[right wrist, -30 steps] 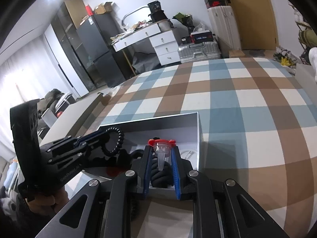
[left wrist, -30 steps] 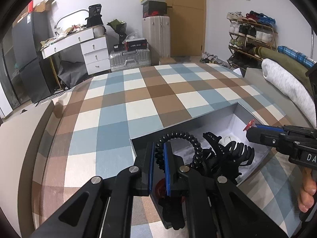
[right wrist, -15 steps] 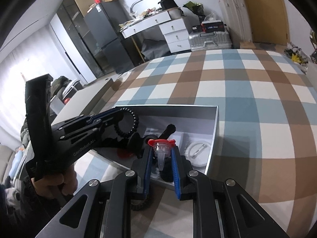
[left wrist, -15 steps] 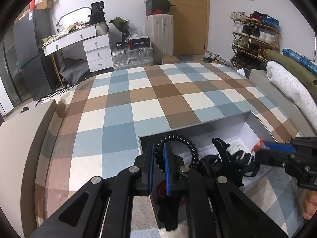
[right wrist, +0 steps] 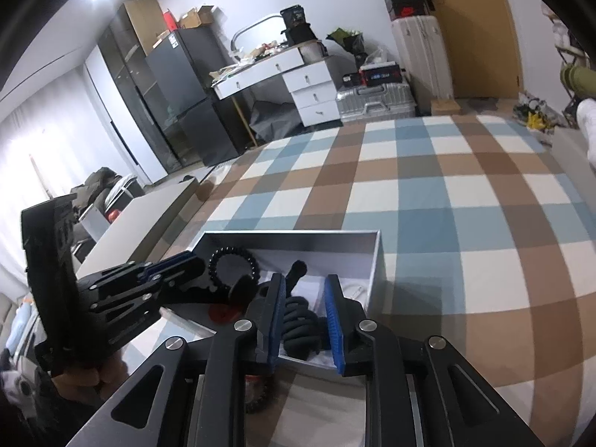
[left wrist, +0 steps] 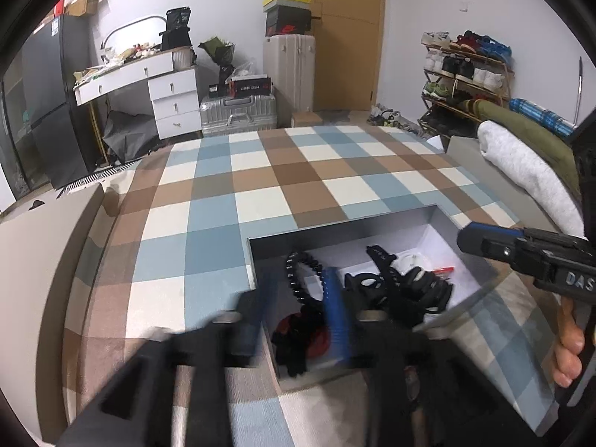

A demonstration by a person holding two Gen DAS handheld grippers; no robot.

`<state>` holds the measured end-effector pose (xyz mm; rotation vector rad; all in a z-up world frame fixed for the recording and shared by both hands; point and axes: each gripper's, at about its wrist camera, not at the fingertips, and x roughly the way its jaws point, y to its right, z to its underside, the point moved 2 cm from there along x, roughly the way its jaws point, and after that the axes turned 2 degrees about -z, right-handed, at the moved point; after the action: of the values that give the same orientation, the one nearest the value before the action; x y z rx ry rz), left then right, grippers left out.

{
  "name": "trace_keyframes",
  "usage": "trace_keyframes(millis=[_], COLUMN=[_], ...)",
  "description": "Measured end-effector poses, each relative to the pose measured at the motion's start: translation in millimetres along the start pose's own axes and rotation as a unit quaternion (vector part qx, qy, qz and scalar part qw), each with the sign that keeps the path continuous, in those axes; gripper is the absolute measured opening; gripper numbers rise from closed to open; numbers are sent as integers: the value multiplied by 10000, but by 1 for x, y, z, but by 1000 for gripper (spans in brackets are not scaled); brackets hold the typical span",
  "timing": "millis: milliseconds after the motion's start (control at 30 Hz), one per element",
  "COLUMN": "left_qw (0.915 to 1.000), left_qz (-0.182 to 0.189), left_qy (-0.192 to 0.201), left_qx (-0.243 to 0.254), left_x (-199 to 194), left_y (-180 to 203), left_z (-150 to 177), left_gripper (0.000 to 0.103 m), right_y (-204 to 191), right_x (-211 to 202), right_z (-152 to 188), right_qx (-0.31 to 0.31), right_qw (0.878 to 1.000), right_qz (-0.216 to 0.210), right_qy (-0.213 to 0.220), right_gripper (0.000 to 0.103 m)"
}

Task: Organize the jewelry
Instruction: 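Open both grippers to drop the ring and bracelet into the box, then withdraw both grippers from the box toward the beaded bracelet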

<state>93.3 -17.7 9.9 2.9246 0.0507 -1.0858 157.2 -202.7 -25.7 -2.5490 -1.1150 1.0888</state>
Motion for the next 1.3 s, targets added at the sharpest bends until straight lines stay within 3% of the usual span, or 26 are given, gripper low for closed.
trace_keyframes(millis=[33,167,267,367,433,500,767,1200,1300], left_qw=[10000,9997,9997,9996,9995,9993,9999,9995,9993], left_qz=[14,73,70,111,155,214,10,-186,-192], left_qy=[80,241,192,210,136,113,-10,-170,-193], left_qx=[-31,-40,-113,-166,-226,-272,-103,-177,-252], left_x=[-5,-22,-27,-31,-30,-32,-32,-28,-27], left_y=[0,1,0,-2,-3,-5,-7,-17,-21], left_z=[0,4,11,19,24,29,39,44,45], left_gripper=[62,67,84,85,95,102,102,102,102], right_y=[0,-1,-3,-6,-7,-10,-25,-49,-57], right_x=[-2,-14,-20,-24,-26,-27,-5,1,3], right_z=[-1,-3,1,6,9,14,34,47,50], right_qx=[2,-59,-218,-335,-359,-394,-786,-1267,-1412], right_qw=[10000,9999,9996,9989,9987,9984,9918,9863,9848], right_qz=[17,97,193,294,319,303,469,478,374], right_qy=[22,48,13,-127,-185,-288,-892,-942,-943], right_gripper=[27,35,49,73,91,97,97,95,76])
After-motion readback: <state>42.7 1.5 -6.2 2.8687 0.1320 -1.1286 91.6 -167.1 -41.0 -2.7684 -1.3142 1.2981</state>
